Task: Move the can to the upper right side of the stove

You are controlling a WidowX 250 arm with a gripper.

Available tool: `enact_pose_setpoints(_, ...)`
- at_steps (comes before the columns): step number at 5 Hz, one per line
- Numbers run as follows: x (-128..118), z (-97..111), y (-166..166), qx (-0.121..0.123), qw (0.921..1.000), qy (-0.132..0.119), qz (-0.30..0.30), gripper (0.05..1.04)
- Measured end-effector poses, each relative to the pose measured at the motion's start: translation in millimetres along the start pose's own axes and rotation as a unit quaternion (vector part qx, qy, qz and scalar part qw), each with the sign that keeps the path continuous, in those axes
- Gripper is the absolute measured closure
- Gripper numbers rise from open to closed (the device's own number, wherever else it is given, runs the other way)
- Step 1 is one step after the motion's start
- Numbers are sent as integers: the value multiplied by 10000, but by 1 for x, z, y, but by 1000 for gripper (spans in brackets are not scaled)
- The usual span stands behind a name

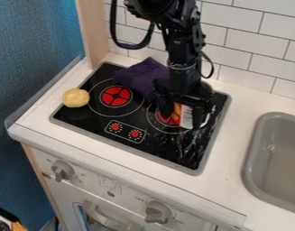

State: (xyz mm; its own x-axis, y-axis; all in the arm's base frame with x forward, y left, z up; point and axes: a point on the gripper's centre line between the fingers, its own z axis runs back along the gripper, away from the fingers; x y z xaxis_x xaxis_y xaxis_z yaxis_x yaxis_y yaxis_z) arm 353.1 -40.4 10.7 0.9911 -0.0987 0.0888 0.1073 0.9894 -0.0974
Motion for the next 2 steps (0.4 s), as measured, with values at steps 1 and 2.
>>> enact_pose_setpoints(1, 18, -4, 3, 51, 10000, -17, 4, 83)
enact_pose_setpoints(2, 34, -6, 5, -5, 9999, -111, 0, 83)
